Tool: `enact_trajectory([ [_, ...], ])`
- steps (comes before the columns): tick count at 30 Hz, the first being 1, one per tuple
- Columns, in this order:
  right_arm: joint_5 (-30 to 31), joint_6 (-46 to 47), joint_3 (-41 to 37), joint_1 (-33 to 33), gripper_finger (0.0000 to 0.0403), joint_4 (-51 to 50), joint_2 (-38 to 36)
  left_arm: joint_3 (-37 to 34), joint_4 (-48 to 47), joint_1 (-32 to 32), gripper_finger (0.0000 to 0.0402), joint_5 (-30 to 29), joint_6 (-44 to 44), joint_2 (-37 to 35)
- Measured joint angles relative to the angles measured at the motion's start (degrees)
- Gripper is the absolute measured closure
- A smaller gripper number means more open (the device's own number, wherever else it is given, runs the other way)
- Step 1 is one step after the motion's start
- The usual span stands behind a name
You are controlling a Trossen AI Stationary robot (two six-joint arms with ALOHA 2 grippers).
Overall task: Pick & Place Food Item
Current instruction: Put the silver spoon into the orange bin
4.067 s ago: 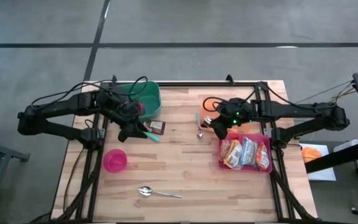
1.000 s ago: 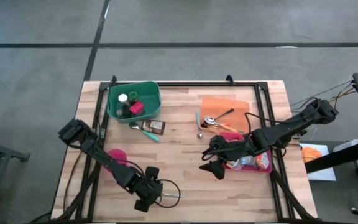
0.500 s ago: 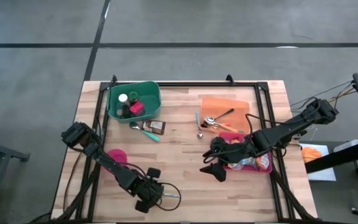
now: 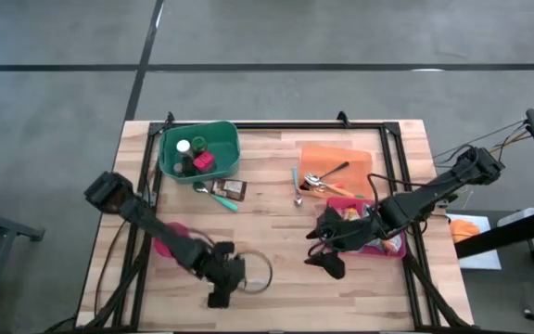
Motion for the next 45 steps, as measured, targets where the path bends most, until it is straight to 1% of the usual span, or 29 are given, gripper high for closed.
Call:
enact_trajectory([
  [2,0.1,-2.8,2.2,0.4,0.0023,-4.8,0.1,0.0,-0.6,2.8,0.0399,2.1,-2.0,-2.7],
  [4,0.6,-5.6,4.9,0.4,0.0023,-9.7,0.1,0.0,-0.5,6.4,0.04,5.7,-6.3,-5.0],
  [6,1.4,-9.0,7.8,0.4,0.0023,-13.5,0.1,0.0,0.2,11.0,0.04,11.5,-12.5,-7.3],
  [8,4.0,-13.0,11.1,0.4,0.0023,-17.9,0.1,0.0,2.2,15.6,0.04,16.3,-16.8,-9.1],
  [11,7.5,-20.5,16.0,0.4,0.0023,-22.8,0.2,0.0,6.9,21.6,0.04,21.4,-17.8,-11.0],
  [14,10.0,-29.0,20.7,0.4,0.0023,-25.9,0.6,0.1,12.8,27.1,0.0401,29.5,-19.2,-11.8],
  [16,11.1,-35.0,23.5,0.4,0.0023,-26.7,1.3,0.1,15.6,29.8,0.0401,33.3,-21.3,-11.9],
  [18,11.3,-40.8,26.0,0.4,0.0023,-27.6,2.3,0.3,17.6,31.8,0.0401,35.8,-23.2,-11.9],
  [22,11.4,-47.9,30.1,-0.2,0.0023,-30.1,5.4,2.0,17.9,33.5,0.0401,41.2,-24.2,-12.0],
  [27,11.4,-49.6,34.5,-1.9,0.0023,-35.3,11.2,4.1,18.3,33.9,0.0401,44.3,-23.5,-12.0],
  [32,11.4,-49.2,40.3,-3.0,0.0023,-38.8,17.5,4.2,18.1,35.3,0.0401,46.1,-21.7,-12.0],
  [38,11.6,-46.7,47.9,-3.2,0.0023,-46.3,25.0,4.2,18.2,37.4,0.0401,49.6,-20.0,-12.0],
  [43,14.5,-46.7,53.6,-3.3,0.0023,-50.2,29.1,4.2,18.1,37.3,0.0401,51.8,-19.2,-12.0],
  [45,14.6,-46.7,55.1,-3.3,0.0023,-51.6,30.1,4.2,18.2,37.1,0.0401,52.0,-19.0,-12.0],
])
